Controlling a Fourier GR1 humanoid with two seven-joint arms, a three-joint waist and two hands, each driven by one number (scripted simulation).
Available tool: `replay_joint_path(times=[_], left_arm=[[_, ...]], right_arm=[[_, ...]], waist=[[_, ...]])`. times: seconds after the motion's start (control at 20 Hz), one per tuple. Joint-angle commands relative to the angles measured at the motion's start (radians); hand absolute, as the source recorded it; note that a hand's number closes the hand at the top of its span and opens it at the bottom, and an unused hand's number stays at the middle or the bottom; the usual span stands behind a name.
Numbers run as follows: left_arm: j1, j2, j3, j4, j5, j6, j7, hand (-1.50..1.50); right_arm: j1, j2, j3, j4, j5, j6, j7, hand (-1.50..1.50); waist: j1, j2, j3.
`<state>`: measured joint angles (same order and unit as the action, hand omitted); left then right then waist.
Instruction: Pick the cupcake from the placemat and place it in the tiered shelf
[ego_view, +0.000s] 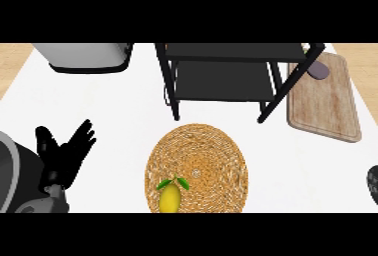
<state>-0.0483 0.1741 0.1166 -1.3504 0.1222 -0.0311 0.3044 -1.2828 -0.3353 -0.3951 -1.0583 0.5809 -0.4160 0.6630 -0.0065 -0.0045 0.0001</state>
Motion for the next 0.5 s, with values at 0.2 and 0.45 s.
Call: replay_joint_path(times=[0.2, 0.45], left_arm=[[0.027, 0.0, -0.004, -0.027, -0.013, 0.002, -0.001, 0.0], [-0.003, -0.013, -0.003, 0.014, -0.016, 0.009, -0.007, 0.0]], right_arm=[[0.193, -0.117, -0.087, -0.235, -0.134, 0.098, 0.068, -1.5], [0.304, -0.229, -0.186, -0.306, -0.313, 0.268, 0.039, -1.5]], waist=[[-0.002, 0.0, 0.0], [-0.003, 0.002, 0.0]])
